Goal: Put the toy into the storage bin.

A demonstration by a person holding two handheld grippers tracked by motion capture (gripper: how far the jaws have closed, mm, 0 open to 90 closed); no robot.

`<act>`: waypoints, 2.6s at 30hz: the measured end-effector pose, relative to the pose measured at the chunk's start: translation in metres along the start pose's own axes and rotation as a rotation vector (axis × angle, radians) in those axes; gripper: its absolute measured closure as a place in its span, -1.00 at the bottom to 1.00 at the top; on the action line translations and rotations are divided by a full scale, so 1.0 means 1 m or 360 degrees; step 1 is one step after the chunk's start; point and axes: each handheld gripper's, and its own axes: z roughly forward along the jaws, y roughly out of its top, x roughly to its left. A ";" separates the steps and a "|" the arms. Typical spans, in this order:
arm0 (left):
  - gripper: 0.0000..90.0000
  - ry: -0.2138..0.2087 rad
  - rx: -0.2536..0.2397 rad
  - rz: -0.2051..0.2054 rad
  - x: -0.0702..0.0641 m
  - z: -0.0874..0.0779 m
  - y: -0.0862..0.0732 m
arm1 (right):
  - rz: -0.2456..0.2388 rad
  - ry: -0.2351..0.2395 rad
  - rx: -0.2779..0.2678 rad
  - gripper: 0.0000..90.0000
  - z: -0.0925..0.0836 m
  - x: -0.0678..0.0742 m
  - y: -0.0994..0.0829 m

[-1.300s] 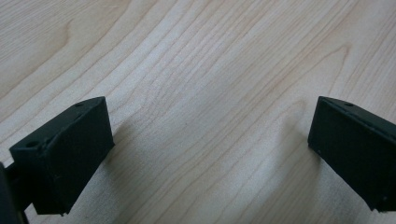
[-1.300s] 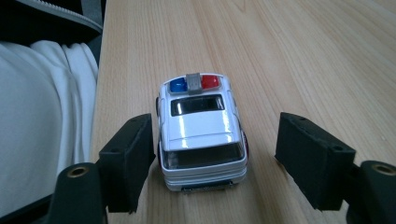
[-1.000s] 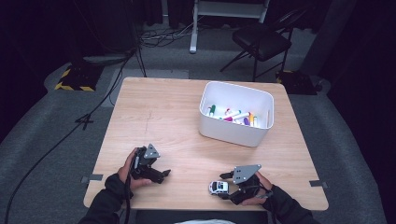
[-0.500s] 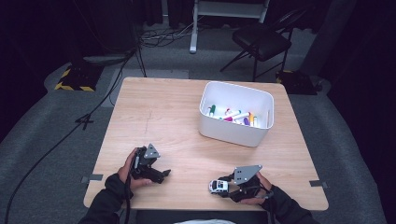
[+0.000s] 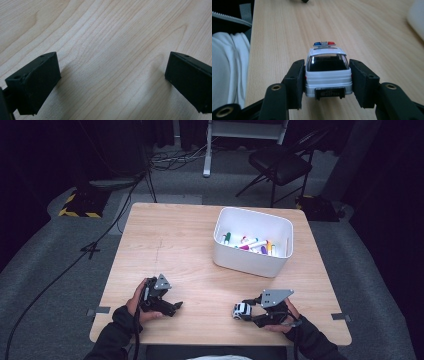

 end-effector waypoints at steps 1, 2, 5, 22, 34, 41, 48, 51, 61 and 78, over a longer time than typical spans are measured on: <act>-1.00 0.0005 0.0002 0.0000 0.000 0.000 0.000 | 0.0014 -0.0012 -0.0011 0.09 -0.003 -0.001 0.001; -1.00 0.0001 0.0001 -0.0001 0.000 0.000 0.000 | 0.0008 -0.0020 -0.0017 0.09 -0.006 -0.004 0.001; -1.00 0.0002 0.0005 0.0005 0.000 0.000 0.000 | 0.0043 -0.0059 -0.0047 0.09 -0.014 -0.007 0.002; -1.00 -0.0011 0.0010 -0.0008 0.000 0.000 0.001 | 0.0133 -0.0211 -0.0138 0.09 -0.038 -0.021 0.007; -1.00 -0.0008 0.0010 -0.0006 0.000 0.000 0.001 | 0.0095 -0.0272 -0.0198 0.09 -0.058 -0.026 0.026; -1.00 -0.0007 0.0010 -0.0005 0.000 0.000 0.001 | 0.0085 -0.0267 -0.0213 0.09 -0.065 -0.030 0.045; -1.00 -0.0018 0.0015 -0.0017 0.000 0.000 0.000 | 0.0061 -0.0279 -0.0208 0.09 -0.076 -0.034 0.066; -1.00 -0.0018 0.0015 -0.0018 0.000 0.000 0.000 | 0.0051 -0.0282 -0.0212 0.09 -0.081 -0.035 0.075; -1.00 -0.0018 0.0016 -0.0017 0.000 0.000 0.000 | 0.0020 -0.0313 -0.0212 0.09 -0.095 -0.042 0.098; -1.00 -0.0018 0.0015 -0.0018 0.000 0.000 0.000 | 0.0030 -0.0389 -0.0234 0.09 -0.107 -0.068 0.129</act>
